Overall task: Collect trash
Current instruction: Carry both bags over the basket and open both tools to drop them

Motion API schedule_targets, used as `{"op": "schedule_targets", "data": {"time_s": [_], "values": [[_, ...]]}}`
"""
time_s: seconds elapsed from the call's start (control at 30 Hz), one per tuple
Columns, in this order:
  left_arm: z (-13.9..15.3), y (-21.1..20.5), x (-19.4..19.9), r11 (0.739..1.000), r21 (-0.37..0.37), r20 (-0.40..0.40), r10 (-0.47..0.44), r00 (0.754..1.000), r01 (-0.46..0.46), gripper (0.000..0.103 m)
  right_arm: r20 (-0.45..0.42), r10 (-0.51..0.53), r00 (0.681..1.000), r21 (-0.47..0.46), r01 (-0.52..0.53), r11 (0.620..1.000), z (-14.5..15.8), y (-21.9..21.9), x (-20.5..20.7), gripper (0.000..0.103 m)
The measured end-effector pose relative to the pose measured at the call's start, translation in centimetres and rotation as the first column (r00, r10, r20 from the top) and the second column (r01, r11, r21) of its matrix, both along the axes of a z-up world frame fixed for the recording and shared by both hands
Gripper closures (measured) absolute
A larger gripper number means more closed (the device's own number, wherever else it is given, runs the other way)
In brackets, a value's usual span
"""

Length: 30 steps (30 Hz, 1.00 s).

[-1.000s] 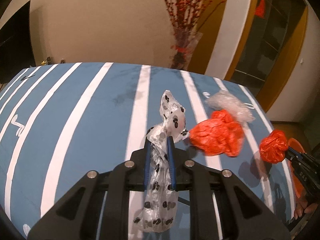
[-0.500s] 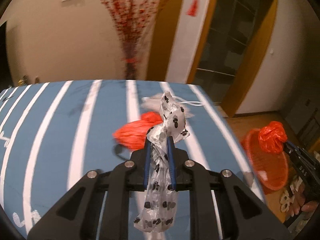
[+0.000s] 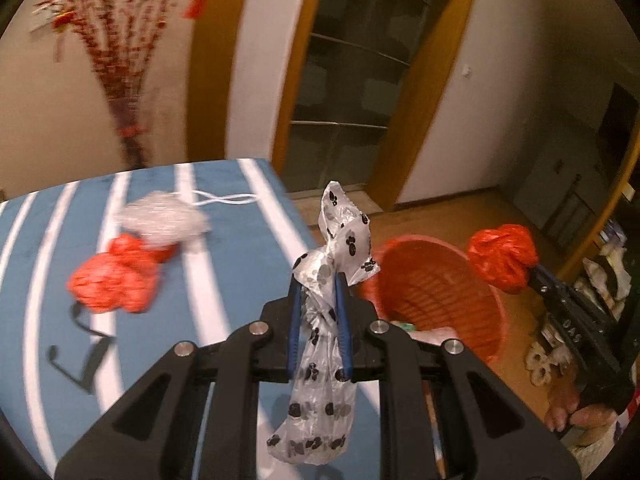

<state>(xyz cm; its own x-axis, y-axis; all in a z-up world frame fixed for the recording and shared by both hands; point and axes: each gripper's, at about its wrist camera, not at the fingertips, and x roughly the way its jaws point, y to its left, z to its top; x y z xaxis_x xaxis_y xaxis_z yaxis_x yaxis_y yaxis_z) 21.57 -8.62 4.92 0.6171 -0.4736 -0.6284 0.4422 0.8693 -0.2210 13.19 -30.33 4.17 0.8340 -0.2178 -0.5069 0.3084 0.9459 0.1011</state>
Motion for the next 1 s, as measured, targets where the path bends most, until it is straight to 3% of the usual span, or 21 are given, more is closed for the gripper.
{"op": "schedule_targets", "data": {"time_s": [0.33, 1.0], "values": [[-1.5, -7.8, -0.5, 0.993, -0.025, -0.046, -0.117, 0.992, 0.116, 0.085, -0.004, -0.094, 0.996, 0.011, 0.094, 0.996, -1.2, -3.7, -0.9, 0.095], [-5.3, -14.8, 1.6, 0.981, -0.05, -0.133, -0.193, 0.972, 0.188, 0.085, -0.03, -0.165, 0.986, 0.072, 0.167, 0.983, -3.2, -8.1, 0.1, 0.094]]}}
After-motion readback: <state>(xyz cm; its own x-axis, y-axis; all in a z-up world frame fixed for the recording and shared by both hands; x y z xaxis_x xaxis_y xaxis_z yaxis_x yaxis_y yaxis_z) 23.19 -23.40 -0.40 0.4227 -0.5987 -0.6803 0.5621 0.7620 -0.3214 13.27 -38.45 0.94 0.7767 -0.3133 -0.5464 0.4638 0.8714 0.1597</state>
